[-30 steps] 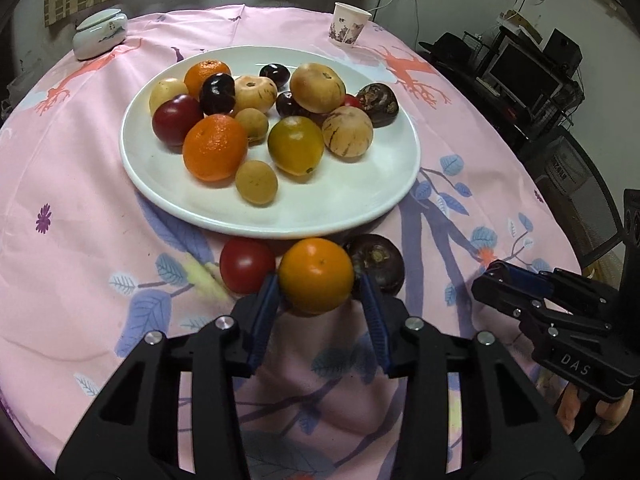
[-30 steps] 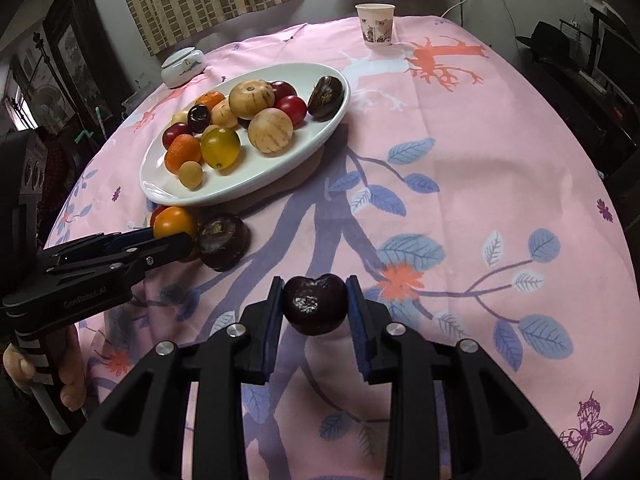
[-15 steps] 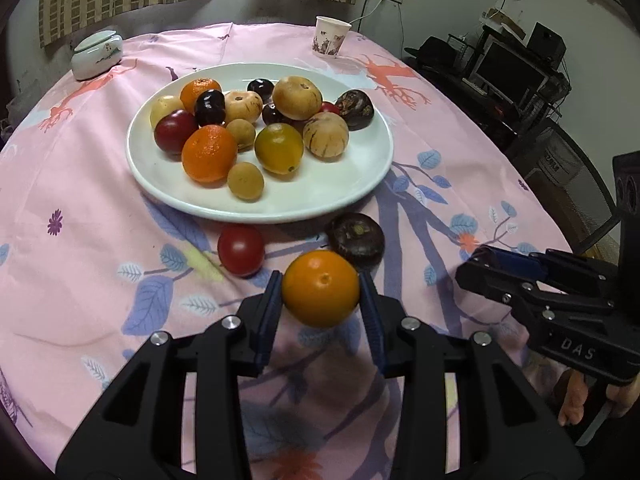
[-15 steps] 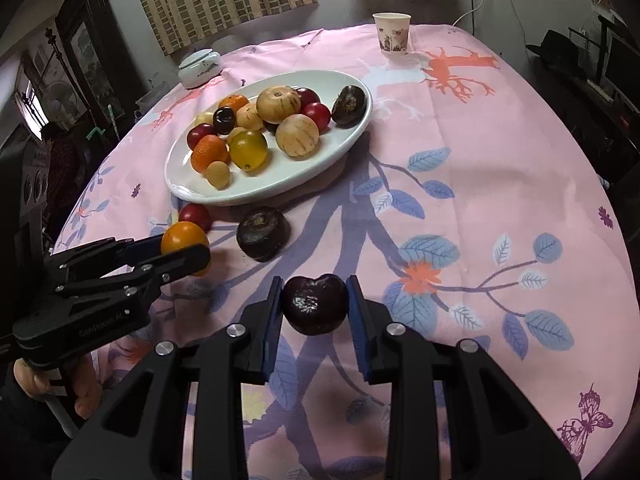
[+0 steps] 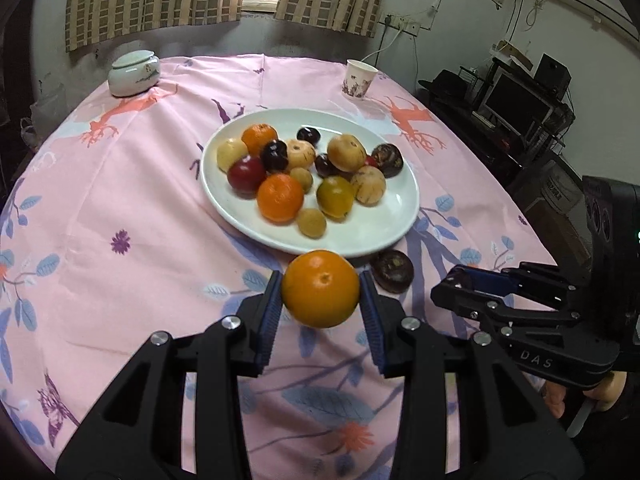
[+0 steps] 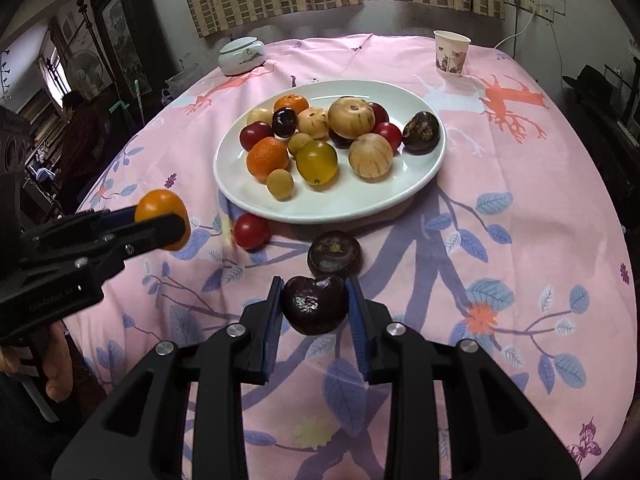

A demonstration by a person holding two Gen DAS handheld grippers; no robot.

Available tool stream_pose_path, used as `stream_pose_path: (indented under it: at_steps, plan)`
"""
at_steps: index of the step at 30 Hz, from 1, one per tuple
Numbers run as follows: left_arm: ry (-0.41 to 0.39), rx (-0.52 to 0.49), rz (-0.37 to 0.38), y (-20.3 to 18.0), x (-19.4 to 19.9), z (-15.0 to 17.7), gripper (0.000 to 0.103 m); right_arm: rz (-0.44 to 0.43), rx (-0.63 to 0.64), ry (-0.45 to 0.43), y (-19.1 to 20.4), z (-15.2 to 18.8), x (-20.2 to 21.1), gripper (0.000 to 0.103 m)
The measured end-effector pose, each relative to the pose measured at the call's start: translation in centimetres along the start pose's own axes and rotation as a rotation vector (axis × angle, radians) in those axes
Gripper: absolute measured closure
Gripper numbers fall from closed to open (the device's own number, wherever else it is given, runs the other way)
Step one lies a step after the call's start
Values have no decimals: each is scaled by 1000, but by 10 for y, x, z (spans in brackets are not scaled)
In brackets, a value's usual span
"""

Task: Organize fruits
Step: 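Carry the orange and dark purple fruit onto the plate and release both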

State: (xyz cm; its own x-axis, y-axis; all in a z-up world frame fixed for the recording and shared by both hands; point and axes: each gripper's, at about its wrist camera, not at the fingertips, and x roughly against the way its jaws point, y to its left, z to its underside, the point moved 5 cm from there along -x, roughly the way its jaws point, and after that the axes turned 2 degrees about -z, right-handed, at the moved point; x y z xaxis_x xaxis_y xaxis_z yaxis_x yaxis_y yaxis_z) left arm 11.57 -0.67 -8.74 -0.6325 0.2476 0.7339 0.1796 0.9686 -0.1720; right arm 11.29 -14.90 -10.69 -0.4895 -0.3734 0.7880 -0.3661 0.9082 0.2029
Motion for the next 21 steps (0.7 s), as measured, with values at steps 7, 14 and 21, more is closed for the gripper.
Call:
stream_pose_path:
  at_steps: [7, 14, 21]
  plan:
    - [-7, -25, -55, 8, -42, -79, 64, 42, 14, -34, -17, -59, -20, 72]
    - [28, -21, -90, 8, -103, -133, 64, 114, -24, -52, -54, -112, -53, 72]
    - [78, -11, -87, 10, -137, -145, 64, 124, -31, -21, -62, -115, -70, 72]
